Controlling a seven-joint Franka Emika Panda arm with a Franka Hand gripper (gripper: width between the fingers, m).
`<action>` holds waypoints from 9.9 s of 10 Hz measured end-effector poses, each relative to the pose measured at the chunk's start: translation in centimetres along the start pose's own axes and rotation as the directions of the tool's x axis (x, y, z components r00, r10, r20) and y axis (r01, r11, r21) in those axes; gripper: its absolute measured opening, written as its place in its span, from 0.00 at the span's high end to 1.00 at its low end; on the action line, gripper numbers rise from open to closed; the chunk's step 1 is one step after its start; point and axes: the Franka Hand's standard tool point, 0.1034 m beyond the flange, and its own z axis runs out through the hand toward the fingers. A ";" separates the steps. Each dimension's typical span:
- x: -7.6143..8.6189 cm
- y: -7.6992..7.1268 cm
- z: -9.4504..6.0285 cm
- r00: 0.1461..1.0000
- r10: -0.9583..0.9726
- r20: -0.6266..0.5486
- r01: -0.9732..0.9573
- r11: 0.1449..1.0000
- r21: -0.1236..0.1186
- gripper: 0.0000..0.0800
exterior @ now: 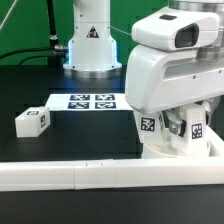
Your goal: Assemble stool
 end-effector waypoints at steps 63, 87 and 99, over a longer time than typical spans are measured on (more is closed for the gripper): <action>3.0 1.6 -5.0 0.562 0.822 -0.094 -0.806 0.570 0.163 0.19; 2.2 -0.2 -1.9 0.957 -0.289 0.034 0.291 0.953 -0.079 0.19; 1.3 3.1 -2.0 0.656 0.753 -0.050 -0.752 0.658 0.050 0.58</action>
Offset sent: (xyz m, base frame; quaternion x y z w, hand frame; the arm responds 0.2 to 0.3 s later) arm 0.0014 -0.0084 0.0028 -0.0317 -0.1289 0.1729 0.9760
